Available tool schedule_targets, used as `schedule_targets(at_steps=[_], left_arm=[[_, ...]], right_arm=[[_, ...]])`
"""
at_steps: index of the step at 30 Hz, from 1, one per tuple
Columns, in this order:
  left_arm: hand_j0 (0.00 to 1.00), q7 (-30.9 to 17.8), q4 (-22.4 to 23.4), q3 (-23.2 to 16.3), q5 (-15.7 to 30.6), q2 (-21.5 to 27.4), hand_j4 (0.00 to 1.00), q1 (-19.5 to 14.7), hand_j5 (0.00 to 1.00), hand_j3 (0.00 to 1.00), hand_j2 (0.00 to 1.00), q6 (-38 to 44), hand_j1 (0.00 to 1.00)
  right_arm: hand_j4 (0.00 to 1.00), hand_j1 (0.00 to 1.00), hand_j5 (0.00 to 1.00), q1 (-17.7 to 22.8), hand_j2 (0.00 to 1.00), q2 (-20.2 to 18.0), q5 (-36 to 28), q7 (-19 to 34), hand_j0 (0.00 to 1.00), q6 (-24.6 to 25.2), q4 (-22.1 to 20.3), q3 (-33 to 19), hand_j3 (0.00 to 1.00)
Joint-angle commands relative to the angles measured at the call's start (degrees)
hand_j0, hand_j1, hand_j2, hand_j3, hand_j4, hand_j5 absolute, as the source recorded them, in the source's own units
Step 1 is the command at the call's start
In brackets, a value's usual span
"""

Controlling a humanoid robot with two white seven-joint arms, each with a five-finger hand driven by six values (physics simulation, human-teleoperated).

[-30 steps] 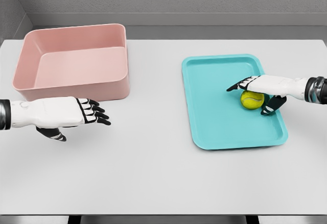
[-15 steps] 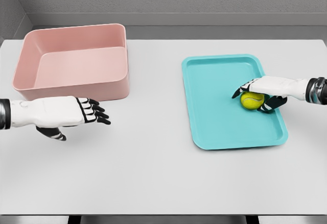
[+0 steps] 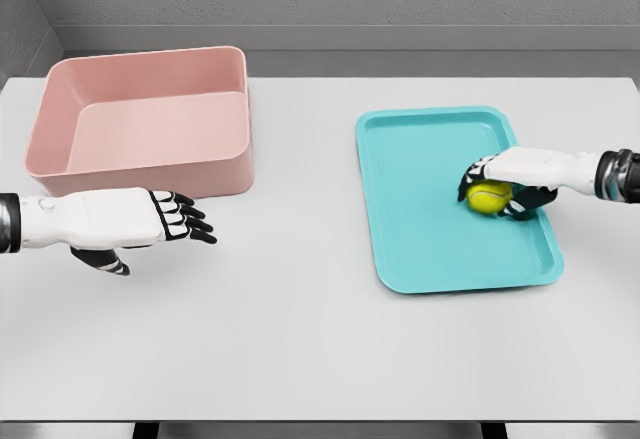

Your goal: Put the tennis from the blue tray into the pink basket with both arms

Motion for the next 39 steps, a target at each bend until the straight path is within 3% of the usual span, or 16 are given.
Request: schedule_targets(at_steps=[1,29,39], left_arm=[[1.00,0.02,0.00,0.01,0.25,0.06,1.00,0.00,1.00,1.00,1.00,0.13,1.00],[1.00,0.02,0.00,0.10,0.33,0.06,1.00,-0.62,1.00,1.00,1.00,0.13,1.00],[1.00,0.02,0.00,0.10,0.33,0.06,1.00,-0.88,1.00,1.00,1.00,0.13,1.00]], right_arm=[[0.59,0.59,0.59,0.00,0.59,-0.19,-0.39,0.02,0.59,-0.78,-0.75,-0.27,0.59],[0.58,0.58,0.58,-2.11,0.58,-1.68,-1.89,-0.15,0.58,-0.78,-16.92,-0.79,0.58],[0.58,0.58,0.58,-2.46,0.58,0.78,-1.89,0.37,0.58,-0.78,-18.94,-0.88,0.58]])
